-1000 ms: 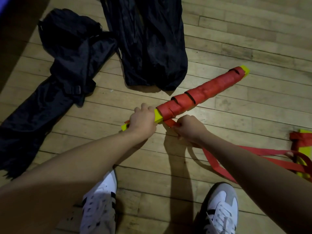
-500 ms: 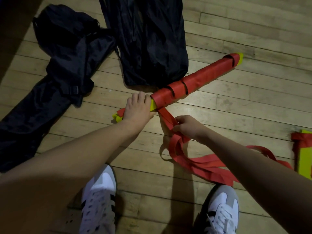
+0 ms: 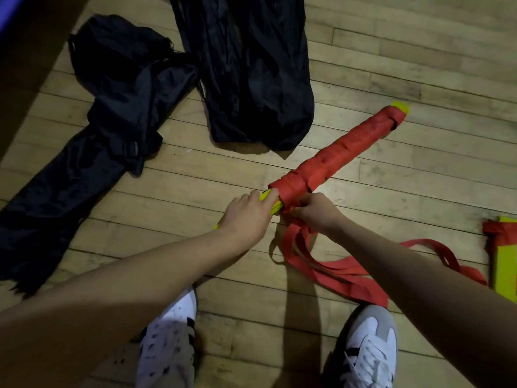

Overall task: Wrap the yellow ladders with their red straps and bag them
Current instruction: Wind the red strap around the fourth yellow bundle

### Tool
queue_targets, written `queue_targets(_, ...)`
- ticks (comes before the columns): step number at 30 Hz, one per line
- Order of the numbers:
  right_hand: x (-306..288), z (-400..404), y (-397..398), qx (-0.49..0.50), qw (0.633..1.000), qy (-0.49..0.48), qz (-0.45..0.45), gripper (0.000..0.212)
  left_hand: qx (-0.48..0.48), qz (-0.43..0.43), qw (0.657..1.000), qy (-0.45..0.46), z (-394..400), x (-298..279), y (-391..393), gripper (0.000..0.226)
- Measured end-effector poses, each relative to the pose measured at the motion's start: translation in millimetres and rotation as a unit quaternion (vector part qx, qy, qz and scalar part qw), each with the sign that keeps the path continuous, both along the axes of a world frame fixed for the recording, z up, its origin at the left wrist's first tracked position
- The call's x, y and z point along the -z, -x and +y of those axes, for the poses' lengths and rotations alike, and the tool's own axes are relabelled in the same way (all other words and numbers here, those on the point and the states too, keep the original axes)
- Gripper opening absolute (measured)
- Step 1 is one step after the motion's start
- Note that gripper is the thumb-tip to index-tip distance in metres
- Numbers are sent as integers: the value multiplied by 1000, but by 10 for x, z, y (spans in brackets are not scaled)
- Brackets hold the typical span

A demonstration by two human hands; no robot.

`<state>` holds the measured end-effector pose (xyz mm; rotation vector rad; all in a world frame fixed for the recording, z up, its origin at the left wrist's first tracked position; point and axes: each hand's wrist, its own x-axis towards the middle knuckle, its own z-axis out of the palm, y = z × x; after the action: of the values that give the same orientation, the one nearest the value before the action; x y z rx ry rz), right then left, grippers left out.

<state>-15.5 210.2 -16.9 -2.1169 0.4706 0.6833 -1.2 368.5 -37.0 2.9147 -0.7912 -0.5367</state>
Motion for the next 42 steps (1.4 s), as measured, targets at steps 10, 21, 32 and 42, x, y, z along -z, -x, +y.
queue_targets(10, -38, 26, -125, -86, 995, 52, -8, 13, -96, 28, 993, -57, -95, -76, -355, 47)
queue_targets(21, -8, 33, -277, -65, 993, 96, -8, 9, -31, -139, 982, -125, -115, 16, -627, 51)
queue_targets(32, 112, 76, -112, -40, 984, 171, -37, 12, 61, -126, 986, -93, -78, 174, -73, 61)
queue_targets(42, 89, -31, 35, -93, 959, 262, -48, 27, -42, -96, 987, -121, -49, 18, -292, 47)
